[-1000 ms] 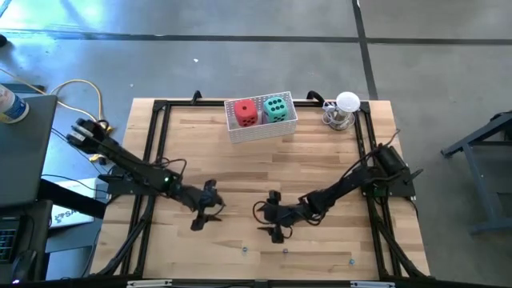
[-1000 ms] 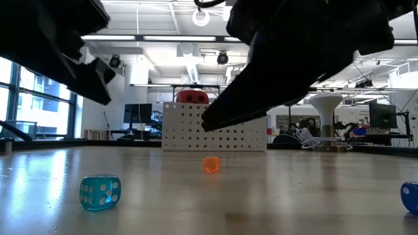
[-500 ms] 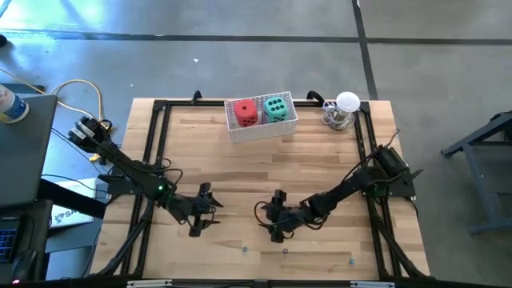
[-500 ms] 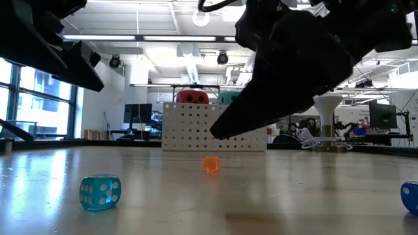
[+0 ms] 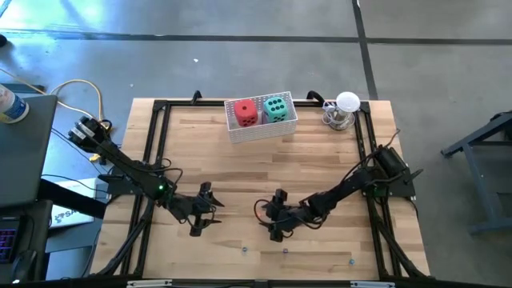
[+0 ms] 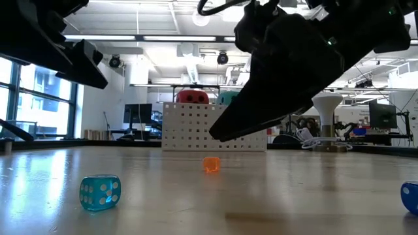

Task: Pick & Place Dice
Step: Put the small orange dice into the white bin

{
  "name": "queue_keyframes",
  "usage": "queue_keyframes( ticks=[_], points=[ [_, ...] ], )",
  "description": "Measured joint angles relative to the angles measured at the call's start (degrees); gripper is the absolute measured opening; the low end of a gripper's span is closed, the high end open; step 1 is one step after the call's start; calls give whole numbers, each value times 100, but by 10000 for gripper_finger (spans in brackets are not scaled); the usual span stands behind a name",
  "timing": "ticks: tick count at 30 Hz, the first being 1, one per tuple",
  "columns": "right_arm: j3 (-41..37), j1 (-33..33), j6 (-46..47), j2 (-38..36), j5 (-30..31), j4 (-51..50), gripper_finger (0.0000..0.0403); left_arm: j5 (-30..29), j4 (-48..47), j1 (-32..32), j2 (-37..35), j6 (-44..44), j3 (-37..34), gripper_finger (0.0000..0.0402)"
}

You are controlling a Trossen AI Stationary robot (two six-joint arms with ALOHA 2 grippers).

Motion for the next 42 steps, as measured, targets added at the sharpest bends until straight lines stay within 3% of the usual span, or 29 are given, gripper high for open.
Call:
queue_keyframes(
  ticks=[16, 21, 26, 42],
  points=[
    [2, 1, 241, 6, -78, -405, 290, 7, -11, -305, 0, 16, 0, 261],
    [0, -12, 226, 303, -67, -238, 290, 7, -13, -303, 0, 290, 0, 261],
    [11, -2, 173, 490, 242, -54, 290, 9, 5, -242, 0, 432, 0, 261],
    [13, -397, -248, 498, -123, -95, 286, 9, 5, 95, 0, 498, 0, 261]
  ],
)
